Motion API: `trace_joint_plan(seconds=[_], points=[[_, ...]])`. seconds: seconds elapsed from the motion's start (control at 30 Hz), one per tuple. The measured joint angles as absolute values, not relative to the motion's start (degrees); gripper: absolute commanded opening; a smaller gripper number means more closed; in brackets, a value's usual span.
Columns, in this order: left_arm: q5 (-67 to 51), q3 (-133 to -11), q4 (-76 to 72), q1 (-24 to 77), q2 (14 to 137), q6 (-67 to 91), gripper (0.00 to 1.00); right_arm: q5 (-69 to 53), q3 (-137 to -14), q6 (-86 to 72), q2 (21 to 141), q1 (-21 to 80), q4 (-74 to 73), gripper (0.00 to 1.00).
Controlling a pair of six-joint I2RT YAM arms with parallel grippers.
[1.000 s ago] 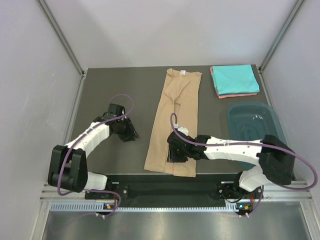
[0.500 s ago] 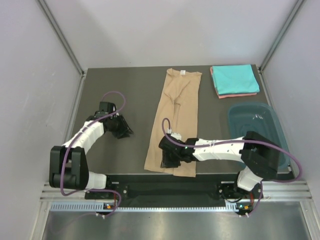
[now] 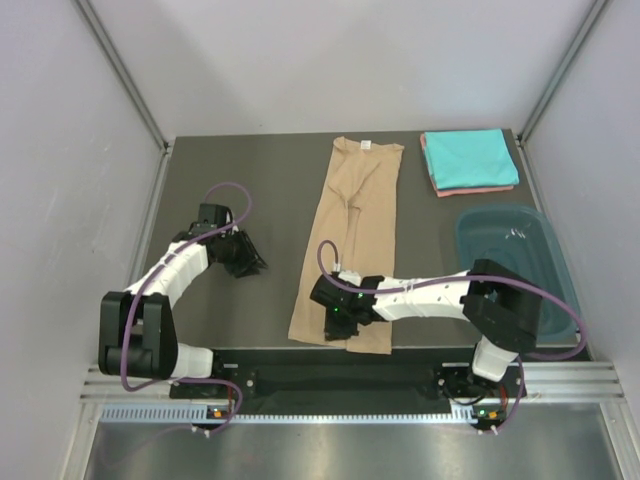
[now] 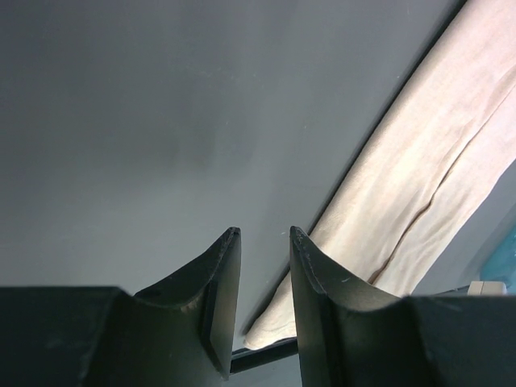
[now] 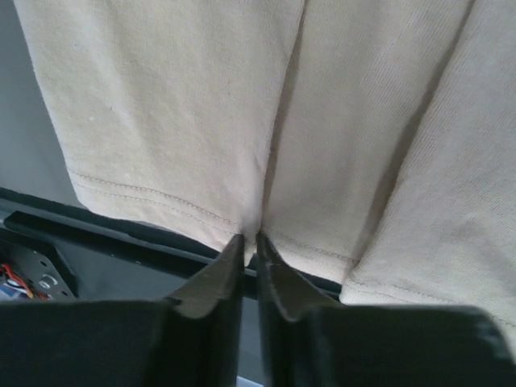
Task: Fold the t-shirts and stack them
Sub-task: Fold the tshirt
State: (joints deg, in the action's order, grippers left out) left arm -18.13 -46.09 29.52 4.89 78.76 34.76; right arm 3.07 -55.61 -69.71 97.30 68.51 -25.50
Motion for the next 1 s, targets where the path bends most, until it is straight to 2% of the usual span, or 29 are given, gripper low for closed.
trace_joint_plan(seconds=[0.07, 1.0], points=[[-18.11, -46.09, 29.52, 4.89, 78.76, 34.76, 0.36, 3.29, -55.64, -70.08, 97.30, 68.60, -25.76, 0.00], [-16.49, -46.09, 29.58, 4.86, 78.94, 34.74, 0.36, 7.46, -55.51, -72.23, 91.66, 69.28, -31.14, 0.00]])
